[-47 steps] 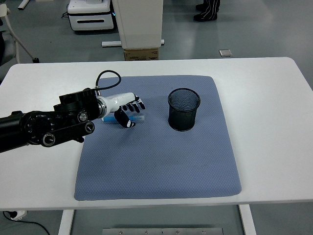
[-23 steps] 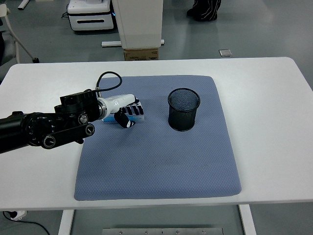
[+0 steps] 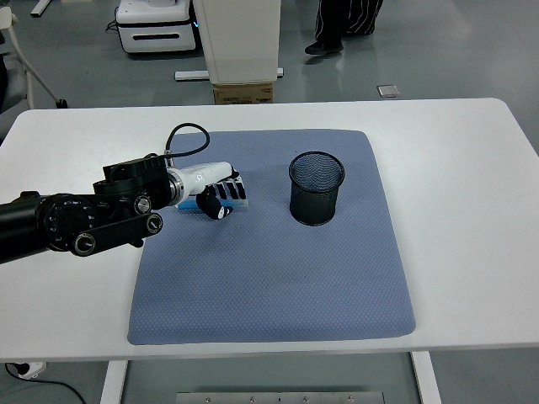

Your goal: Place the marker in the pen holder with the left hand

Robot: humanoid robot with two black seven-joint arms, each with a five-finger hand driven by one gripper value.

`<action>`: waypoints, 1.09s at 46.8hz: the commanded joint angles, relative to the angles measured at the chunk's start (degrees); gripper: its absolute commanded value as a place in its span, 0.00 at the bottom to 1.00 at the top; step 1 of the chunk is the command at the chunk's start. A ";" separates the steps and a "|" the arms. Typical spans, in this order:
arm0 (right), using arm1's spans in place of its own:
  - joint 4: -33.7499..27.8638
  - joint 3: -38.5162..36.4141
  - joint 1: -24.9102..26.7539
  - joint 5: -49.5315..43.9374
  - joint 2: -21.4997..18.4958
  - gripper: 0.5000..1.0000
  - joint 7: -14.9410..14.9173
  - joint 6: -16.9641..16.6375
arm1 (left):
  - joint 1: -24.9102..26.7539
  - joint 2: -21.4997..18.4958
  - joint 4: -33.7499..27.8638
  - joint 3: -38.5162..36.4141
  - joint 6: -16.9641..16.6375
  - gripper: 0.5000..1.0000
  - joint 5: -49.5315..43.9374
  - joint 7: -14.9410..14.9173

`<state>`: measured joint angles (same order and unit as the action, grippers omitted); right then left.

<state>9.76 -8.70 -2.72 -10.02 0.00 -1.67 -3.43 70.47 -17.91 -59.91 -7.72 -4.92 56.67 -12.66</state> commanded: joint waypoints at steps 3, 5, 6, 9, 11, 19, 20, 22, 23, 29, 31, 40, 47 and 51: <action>0.00 0.00 0.00 0.00 0.00 1.00 0.00 0.01 | -0.07 0.07 -0.03 -0.01 0.00 0.21 0.72 0.00; 0.00 0.00 0.00 0.00 0.00 1.00 0.00 0.01 | 0.01 0.07 0.06 -0.10 0.00 0.21 0.72 0.00; 0.00 0.00 0.00 0.00 0.00 1.00 0.00 0.01 | 0.01 -0.01 0.06 -0.10 0.00 0.21 0.72 0.00; 0.00 0.00 0.00 0.00 0.00 1.00 0.00 0.01 | 0.01 -0.01 0.06 -0.10 0.09 0.19 0.72 0.00; 0.00 0.00 0.00 0.00 0.00 1.00 0.00 0.01 | 0.01 -0.01 0.06 -0.10 0.18 0.12 0.72 0.00; 0.00 0.00 0.00 0.00 0.00 1.00 0.00 0.01 | 0.01 -0.01 0.06 -0.19 0.27 0.03 0.72 0.00; 0.00 0.00 0.00 0.00 0.00 1.00 0.00 0.01 | 0.01 -0.01 0.06 -0.19 0.27 0.02 0.81 0.00; 0.00 0.00 0.00 0.00 0.00 1.00 0.00 0.01 | 0.01 -0.01 0.06 -0.19 0.27 0.02 0.72 0.00; 0.00 0.00 0.00 0.00 0.00 1.00 0.00 0.01 | 0.01 -0.01 0.06 -0.19 0.27 0.02 0.72 0.00; 0.00 0.00 0.00 0.00 0.00 1.00 0.00 0.01 | 0.01 -0.10 0.15 -0.28 0.27 0.02 0.72 0.00; 0.00 0.00 0.00 0.00 0.00 1.00 0.00 0.01 | 0.01 -0.10 0.15 -0.28 0.27 0.02 0.72 0.00; 0.00 0.00 0.00 0.00 0.00 1.00 0.00 0.01 | 0.36 -0.28 0.24 -0.19 0.27 0.02 0.63 0.00; 0.00 0.00 0.00 0.00 0.00 1.00 0.00 0.01 | 0.72 -0.54 0.41 -0.10 0.27 0.02 0.63 0.00; 0.00 0.00 0.00 0.00 0.00 1.00 0.00 0.01 | 1.24 -0.63 0.85 -0.10 0.27 0.02 0.54 0.00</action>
<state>9.76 -8.70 -2.73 -10.02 0.00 -1.67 -3.43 71.39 -18.50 -59.39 -7.84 -4.64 57.26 -12.67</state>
